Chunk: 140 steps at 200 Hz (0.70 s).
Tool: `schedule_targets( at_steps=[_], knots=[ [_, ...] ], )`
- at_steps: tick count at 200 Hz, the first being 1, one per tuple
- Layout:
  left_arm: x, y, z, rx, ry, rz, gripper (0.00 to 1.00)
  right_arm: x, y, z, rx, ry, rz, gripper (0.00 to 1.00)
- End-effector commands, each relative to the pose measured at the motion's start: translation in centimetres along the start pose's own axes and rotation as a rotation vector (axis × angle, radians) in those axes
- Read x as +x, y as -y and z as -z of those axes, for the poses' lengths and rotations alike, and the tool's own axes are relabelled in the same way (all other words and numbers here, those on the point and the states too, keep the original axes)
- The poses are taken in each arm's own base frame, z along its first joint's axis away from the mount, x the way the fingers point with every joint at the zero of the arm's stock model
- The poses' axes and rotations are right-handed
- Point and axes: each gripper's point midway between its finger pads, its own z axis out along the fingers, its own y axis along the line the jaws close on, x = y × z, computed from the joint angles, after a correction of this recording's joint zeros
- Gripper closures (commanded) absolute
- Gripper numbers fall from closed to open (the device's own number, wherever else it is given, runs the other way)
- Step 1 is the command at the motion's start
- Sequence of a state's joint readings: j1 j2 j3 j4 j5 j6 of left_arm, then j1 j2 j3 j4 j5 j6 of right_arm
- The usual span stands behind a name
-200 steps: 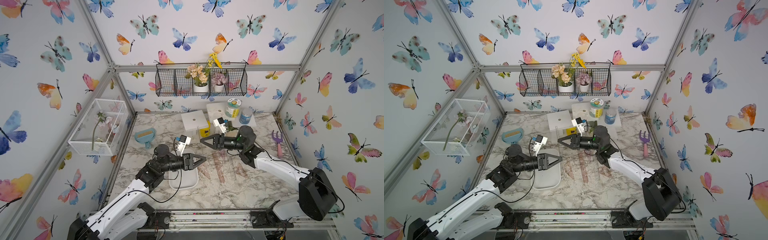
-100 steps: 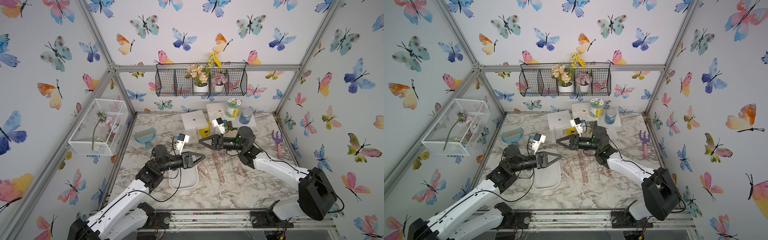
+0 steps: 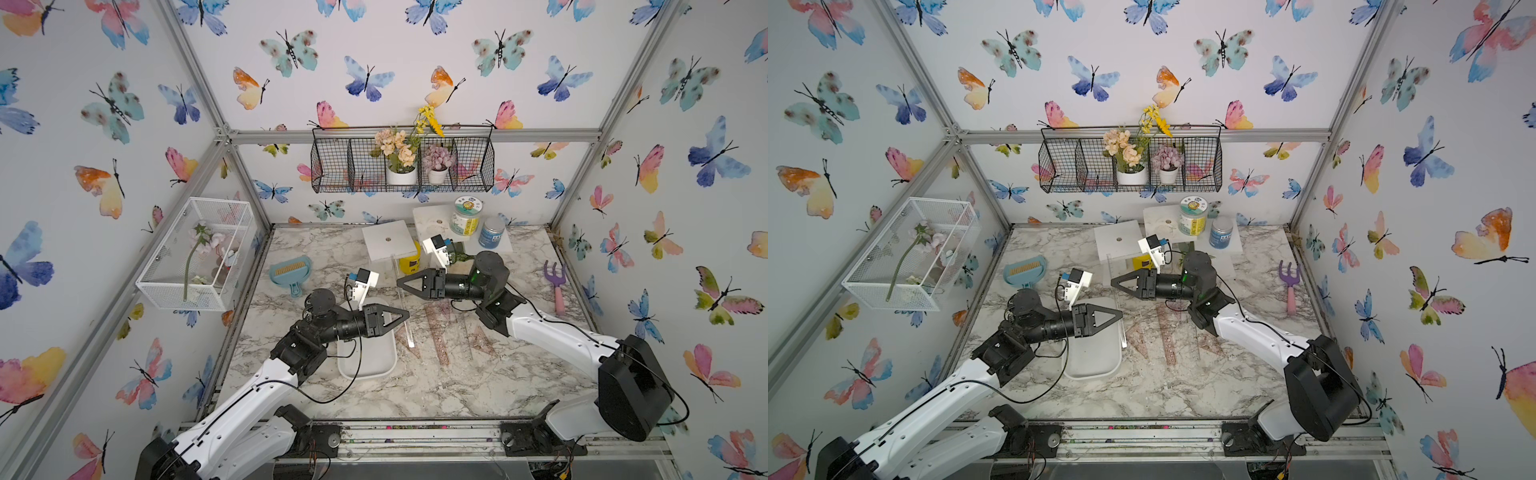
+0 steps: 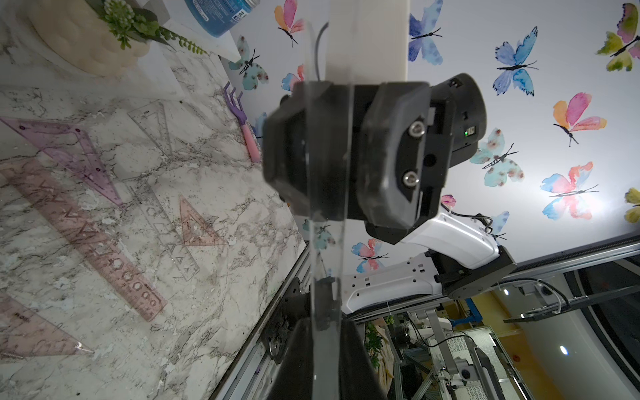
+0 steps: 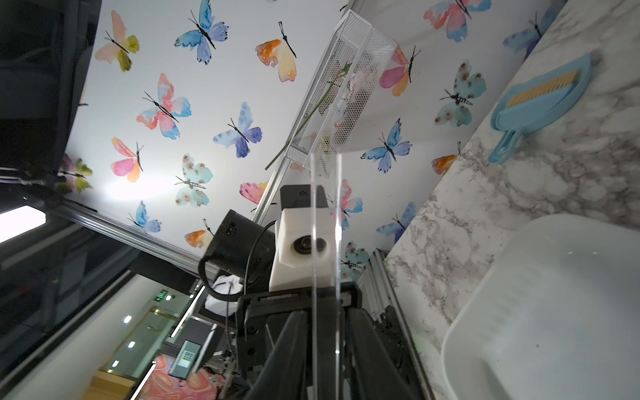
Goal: Put the scattered rulers into the storage box
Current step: Place the ruler in the storage box.
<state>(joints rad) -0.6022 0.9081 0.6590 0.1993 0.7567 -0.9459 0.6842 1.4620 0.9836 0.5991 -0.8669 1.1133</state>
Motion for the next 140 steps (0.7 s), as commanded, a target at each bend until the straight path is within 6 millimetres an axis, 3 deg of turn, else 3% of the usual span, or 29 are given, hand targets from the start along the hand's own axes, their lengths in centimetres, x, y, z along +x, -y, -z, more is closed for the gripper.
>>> schedule_targets(
  at_steps=[1, 25, 50, 73, 111, 140],
  knots=[
    [-0.2, 0.2, 0.5, -0.057, -0.014, -0.036, 1.0, -1.2, -0.3, 0.2, 0.077, 0.039, 0.066, 0.5],
    [0.2, -1.5, 1.6, -0.165, -0.028, -0.014, 1.0, -2.2, 0.4, 0.6, 0.188, 0.062, 0.117, 0.35],
    [1.0, -5.1, 3.3, -0.323, -0.037, 0.041, 1.0, -2.9, 2.1, 1.6, 0.351, 0.077, 0.158, 0.32],
    [2.4, -9.7, 4.7, -0.503, -0.044, 0.09, 1.0, -2.9, 4.7, 3.2, 0.53, 0.077, 0.163, 0.32],
    [5.3, -16.7, 6.4, -0.78, -0.156, 0.181, 1.0, -0.6, 9.1, 5.0, 0.712, 0.009, 0.109, 0.36],
    [6.0, -19.9, 7.2, -0.913, -0.188, 0.193, 1.0, 1.4, 10.9, 5.5, 0.729, -0.026, 0.07, 0.38]
  ],
)
